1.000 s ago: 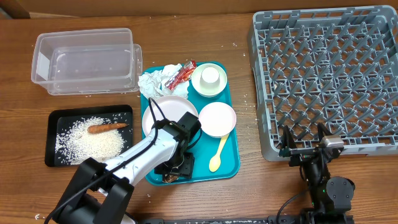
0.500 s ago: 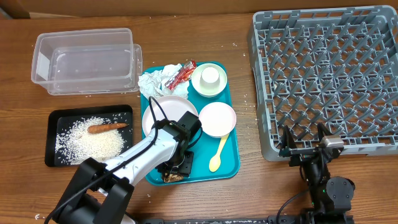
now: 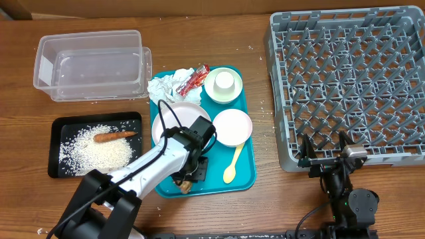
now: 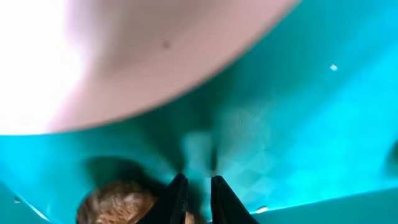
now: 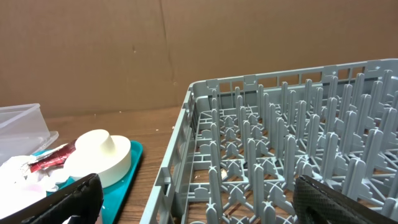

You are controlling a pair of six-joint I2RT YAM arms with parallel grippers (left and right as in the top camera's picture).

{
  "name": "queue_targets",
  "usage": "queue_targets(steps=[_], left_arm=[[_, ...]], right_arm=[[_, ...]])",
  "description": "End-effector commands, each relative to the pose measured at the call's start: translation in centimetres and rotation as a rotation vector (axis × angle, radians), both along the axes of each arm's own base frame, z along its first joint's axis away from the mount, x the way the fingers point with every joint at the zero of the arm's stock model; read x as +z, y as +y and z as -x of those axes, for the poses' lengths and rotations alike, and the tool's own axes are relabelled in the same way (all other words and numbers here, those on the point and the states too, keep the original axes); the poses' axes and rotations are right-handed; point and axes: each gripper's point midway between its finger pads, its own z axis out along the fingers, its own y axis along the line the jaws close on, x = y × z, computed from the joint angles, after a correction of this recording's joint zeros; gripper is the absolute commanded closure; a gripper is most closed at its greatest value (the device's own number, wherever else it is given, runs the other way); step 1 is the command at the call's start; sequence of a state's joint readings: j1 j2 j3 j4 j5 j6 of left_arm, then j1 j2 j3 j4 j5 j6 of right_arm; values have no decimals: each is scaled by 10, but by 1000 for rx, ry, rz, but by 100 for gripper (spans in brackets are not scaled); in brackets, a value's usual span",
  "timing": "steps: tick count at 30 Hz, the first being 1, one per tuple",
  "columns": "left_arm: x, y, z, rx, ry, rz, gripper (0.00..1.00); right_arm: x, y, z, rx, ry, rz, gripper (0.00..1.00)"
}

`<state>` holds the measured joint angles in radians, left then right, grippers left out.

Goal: Sort waste into correct bins and load items into the dishwasher

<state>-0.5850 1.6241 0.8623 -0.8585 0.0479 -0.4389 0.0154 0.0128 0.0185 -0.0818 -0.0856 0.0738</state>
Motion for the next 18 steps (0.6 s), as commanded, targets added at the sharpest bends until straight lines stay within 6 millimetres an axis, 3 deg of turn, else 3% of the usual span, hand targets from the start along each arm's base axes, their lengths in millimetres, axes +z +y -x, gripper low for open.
queue_targets(steps=[1,4,9,13,14,15,16,18], left_arm=[[4,10,-15,58,-39,-10,87],[10,14,-29,99,-62,3,96],[31,22,-51,161,-84,13,96],[63,19,-73,177,-131,25,96],[77,17,-81,177,-154,24,86],[85,17,-83,178,-158,20,63],[91,18,-82,185,-149,16,48],[98,22,-70,239,-97,-8,42]], right_arm=[[-2,-1,0,-6,-2,3,0],[-2,-1,0,-6,-2,3,0],[-2,-1,0,-6,-2,3,0],[-2,-1,0,-6,-2,3,0],[-2,-1,0,-6,-2,3,0],[-2,-1,0,-6,-2,3,0],[-2,-1,0,-6,-2,3,0],[-2,-1,0,-6,-2,3,0]])
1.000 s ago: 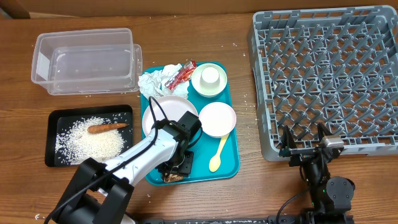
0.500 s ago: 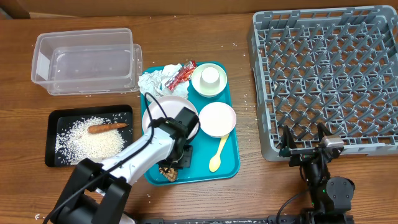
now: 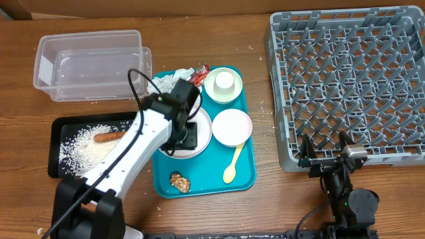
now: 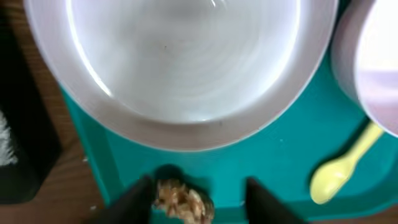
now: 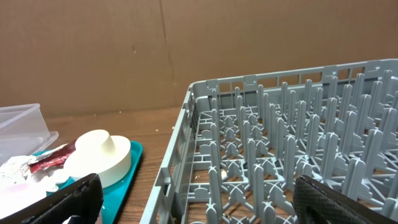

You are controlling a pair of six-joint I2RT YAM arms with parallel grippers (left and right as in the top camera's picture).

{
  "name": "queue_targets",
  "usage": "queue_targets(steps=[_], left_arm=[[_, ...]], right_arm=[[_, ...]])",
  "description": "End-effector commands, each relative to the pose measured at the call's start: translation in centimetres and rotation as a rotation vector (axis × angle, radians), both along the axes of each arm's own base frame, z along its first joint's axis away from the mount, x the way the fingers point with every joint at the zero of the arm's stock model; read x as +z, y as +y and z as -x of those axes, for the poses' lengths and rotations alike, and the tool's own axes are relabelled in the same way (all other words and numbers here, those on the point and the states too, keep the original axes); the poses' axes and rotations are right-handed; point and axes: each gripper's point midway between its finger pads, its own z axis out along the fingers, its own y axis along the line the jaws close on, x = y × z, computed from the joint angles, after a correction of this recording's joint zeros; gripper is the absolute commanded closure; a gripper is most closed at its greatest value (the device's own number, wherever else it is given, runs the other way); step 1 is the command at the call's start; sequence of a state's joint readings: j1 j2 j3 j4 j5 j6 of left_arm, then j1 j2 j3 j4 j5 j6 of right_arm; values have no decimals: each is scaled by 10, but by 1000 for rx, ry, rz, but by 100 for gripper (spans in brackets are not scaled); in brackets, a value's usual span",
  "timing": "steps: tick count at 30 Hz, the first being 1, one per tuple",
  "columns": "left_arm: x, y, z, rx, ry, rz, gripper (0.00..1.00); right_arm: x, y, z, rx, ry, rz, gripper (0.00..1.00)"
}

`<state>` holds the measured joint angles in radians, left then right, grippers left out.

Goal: Sort waste into correct bins and load items into the dishwasher

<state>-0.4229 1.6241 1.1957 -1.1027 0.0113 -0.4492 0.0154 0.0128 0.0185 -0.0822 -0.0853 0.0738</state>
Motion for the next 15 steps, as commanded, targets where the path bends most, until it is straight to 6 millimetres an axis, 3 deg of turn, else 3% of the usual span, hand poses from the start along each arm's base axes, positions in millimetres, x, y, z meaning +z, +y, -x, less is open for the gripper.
queue_targets(steps=[1,8,11,15], left_arm=[[19,7,8,99,38,-28,42],[-7,28,74,299,280,-128,39],[-30,17,95,320,356,-63,38],[-54,7,105,325,377,11,37]], right_arm=[[-2,-1,0,-6,-3,3,0],[-2,-1,0,-6,-3,3,0],[-2,-1,0,-6,-3,3,0],[-2,-1,0,-6,-3,3,0]])
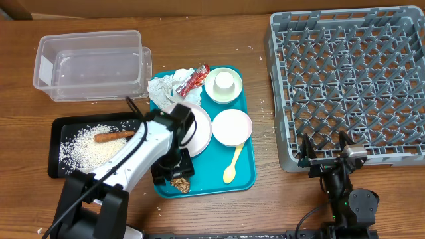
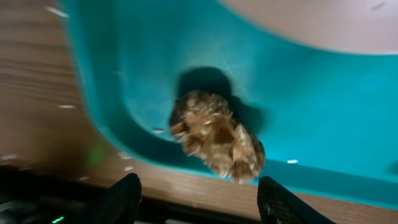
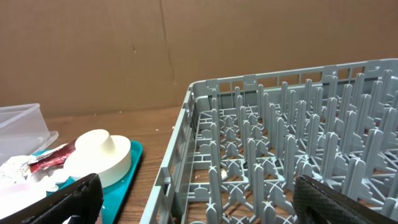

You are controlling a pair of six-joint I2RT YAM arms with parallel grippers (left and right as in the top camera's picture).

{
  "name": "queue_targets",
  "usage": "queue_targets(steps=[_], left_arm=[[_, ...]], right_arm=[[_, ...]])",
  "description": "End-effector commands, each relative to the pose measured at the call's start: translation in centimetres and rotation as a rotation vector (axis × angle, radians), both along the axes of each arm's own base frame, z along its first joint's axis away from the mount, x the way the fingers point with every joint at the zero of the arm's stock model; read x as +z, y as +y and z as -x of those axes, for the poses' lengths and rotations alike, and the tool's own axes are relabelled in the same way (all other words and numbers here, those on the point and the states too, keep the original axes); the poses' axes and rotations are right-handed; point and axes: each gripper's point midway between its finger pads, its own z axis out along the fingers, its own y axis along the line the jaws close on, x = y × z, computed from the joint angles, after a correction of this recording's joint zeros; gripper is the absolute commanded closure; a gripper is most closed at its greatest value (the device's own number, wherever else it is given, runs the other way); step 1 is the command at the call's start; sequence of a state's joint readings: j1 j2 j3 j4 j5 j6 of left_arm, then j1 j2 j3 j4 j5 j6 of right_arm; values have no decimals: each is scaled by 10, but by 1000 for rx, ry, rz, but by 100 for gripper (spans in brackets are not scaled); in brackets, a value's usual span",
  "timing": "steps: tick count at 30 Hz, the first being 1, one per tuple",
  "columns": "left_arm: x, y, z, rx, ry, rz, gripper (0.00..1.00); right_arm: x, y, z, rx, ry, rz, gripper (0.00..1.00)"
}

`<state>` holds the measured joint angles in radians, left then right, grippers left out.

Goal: Sort waste into correct bins and load items into the dishwasher

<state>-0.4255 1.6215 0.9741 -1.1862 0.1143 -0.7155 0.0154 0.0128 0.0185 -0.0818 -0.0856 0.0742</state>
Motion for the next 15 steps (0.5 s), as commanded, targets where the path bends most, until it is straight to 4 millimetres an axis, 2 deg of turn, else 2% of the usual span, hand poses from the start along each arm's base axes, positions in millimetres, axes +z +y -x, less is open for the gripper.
queue_targets(steps=[1,8,12,13,15], left_arm=[[-14,-14,15,67,40,76,37],[-20,-12,7,88,-2,61,31],[-33,-7,10,107,-19,39,24],[-42,-6,13,113,-26,42,20],[-47,-6,14,125,-33,48,20]], right_arm=[[-2,-1,0,-6,-2,4,0],[-2,-1,0,-6,-2,4,0],[-2,-1,0,-6,-2,4,0],[-2,-1,0,-6,-2,4,0],[-2,-1,0,-6,-2,4,0]])
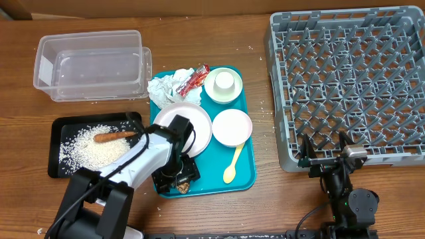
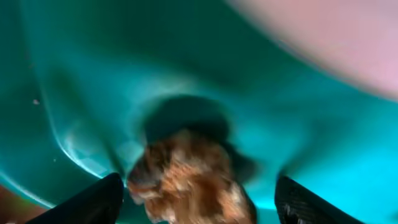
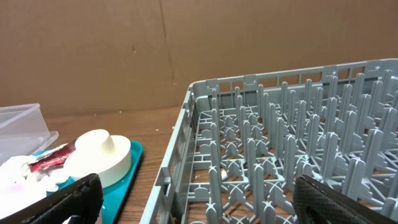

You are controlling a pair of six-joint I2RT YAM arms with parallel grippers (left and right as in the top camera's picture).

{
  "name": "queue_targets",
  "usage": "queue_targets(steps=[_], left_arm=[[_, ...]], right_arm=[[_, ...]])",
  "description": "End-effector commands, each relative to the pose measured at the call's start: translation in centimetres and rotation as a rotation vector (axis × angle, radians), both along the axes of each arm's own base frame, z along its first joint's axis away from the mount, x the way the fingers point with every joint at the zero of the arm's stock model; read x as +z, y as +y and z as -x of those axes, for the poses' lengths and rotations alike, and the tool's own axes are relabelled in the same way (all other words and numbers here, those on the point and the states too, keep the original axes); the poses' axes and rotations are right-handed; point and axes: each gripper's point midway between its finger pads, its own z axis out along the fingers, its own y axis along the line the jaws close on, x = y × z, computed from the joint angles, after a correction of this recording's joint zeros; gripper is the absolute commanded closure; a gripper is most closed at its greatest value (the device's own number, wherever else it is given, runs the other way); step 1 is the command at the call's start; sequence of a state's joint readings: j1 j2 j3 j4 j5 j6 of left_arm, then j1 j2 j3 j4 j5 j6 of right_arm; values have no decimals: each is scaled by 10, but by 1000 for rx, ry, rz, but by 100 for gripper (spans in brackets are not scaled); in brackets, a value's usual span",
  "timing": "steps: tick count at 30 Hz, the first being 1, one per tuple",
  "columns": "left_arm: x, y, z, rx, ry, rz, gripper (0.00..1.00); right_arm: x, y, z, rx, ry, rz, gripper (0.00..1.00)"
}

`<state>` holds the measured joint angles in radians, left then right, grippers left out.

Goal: Sort waste into correct bins and load items into the dishwasher

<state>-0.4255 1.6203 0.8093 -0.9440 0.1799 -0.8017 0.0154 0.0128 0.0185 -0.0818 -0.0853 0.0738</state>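
Observation:
A brown food lump [image 2: 186, 177] lies at the front left corner of the teal tray [image 1: 212, 178]. My left gripper [image 2: 199, 202] is open and low over it, one finger [image 2: 93, 199] on each side of the lump. From overhead the left gripper [image 1: 178, 179] covers most of the lump [image 1: 184, 188]. Also on the tray are a pink plate [image 1: 198, 118], a white bowl [image 1: 232, 126], a yellow spoon [image 1: 232, 166], a cup on a saucer [image 1: 224, 84] and crumpled wrappers [image 1: 174, 83]. My right gripper [image 3: 205, 202] is open and empty in front of the grey dish rack [image 1: 352, 79].
A clear plastic bin [image 1: 93, 63] stands at the back left. A black tray [image 1: 61, 126] holding rice and a sausage sits left of the teal tray. The rack fills the right side. Rice grains are scattered on the wooden table.
My left gripper has come down closer to the tray. The brown lump, then a little ahead of the open fingers, now sits between them. The right arm has not moved.
My left gripper was nearly shut, low on the tray beside the brown lump. Then it was open, higher, over the pink plate. Then it was back over the tray's front left corner above the lump, and now straddles it. The right gripper stayed open by the rack.

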Motion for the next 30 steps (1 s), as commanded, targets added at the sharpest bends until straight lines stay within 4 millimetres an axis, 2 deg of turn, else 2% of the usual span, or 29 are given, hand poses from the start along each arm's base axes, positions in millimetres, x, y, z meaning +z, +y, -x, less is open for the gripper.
queue_targets(steps=[1,3,14,17,20,25,30], left_arm=[[-9,4,10,28,10,-20,20],[-9,4,9,27,9,-20,21],[-7,0,0,-25,-26,3,46],[0,0,-6,-31,-35,-7,46],[8,-1,-16,-54,-61,-10,57],[16,-3,-27,-77,-87,-8,60],[29,1,-40,-69,-110,-27,56]], right_arm=[[-2,-1,0,-6,-2,3,0],[-2,-1,0,-6,-2,3,0],[-2,-1,0,-6,-2,3,0],[-2,-1,0,-6,-2,3,0],[-2,-1,0,-6,-2,3,0],[-2,-1,0,-6,-2,3,0],[-2,-1,0,-6,-2,3,0]])
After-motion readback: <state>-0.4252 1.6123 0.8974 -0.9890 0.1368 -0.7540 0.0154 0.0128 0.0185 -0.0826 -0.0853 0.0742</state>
